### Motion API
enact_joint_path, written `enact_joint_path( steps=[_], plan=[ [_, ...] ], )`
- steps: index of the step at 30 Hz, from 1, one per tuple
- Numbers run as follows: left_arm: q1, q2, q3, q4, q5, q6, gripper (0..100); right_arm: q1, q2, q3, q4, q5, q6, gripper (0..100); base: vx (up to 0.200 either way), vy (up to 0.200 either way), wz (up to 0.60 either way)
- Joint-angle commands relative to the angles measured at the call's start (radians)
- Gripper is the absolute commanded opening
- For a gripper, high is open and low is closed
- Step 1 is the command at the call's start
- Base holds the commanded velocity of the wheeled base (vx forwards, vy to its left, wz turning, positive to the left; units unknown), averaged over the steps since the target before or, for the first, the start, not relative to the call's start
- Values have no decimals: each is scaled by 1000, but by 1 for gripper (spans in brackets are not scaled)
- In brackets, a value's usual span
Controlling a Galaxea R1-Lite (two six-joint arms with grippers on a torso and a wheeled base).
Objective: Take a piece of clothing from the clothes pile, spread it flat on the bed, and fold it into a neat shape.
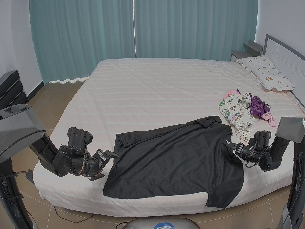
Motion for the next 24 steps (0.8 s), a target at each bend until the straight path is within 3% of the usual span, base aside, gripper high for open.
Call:
enact_joint_path(
  steps=[1,3,9,13,17,18,24],
  plan=[
    [0,9,-4,-1,1,-2,100,-5,6,8,0,10,0,100,200,0,0],
    [0,13,-4,-1,1,1,100,-5,9,9,0,10,-1,100,200,0,0],
    [0,16,-6,-1,2,1,100,-3,12,14,3,12,-3,100,0,0,0],
    [0,16,-6,-2,4,1,100,-3,13,68,3,28,-67,100,0,0,0],
    [1,18,-6,-1,4,1,100,-3,12,86,6,42,-73,100,0,0,0],
    [1,18,-6,-1,4,1,100,-3,10,91,18,42,-78,0,0,0,0],
    [3,21,-7,-1,4,1,100,-28,-7,94,38,42,-81,0,0,0,0]
  ],
)
